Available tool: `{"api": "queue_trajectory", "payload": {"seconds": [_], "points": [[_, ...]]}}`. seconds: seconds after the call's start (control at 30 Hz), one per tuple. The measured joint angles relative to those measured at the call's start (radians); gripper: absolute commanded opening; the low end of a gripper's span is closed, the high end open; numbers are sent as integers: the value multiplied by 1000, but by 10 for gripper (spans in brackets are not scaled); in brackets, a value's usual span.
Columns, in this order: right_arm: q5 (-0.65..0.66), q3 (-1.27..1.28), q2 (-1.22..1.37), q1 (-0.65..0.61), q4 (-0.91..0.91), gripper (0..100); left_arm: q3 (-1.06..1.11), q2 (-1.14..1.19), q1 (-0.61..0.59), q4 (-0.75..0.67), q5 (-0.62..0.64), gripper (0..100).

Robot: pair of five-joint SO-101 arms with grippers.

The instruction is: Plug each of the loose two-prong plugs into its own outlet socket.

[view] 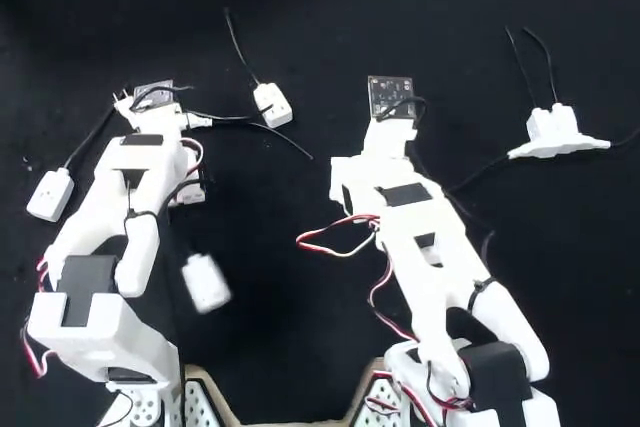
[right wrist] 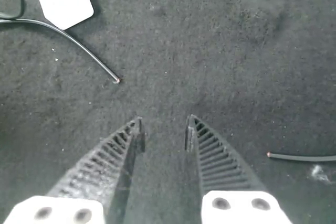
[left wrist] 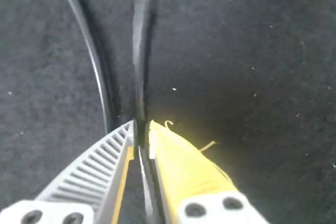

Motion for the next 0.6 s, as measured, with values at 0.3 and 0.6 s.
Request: {"api": "queue_trajectory", "payload": {"seconds": [0.3,0.6], "points": [[0,0,0,0,0,126,41,-51,-25,123,-37,66],[0,0,0,0,0,126,44,-245,-114,250,-210,230]]}}
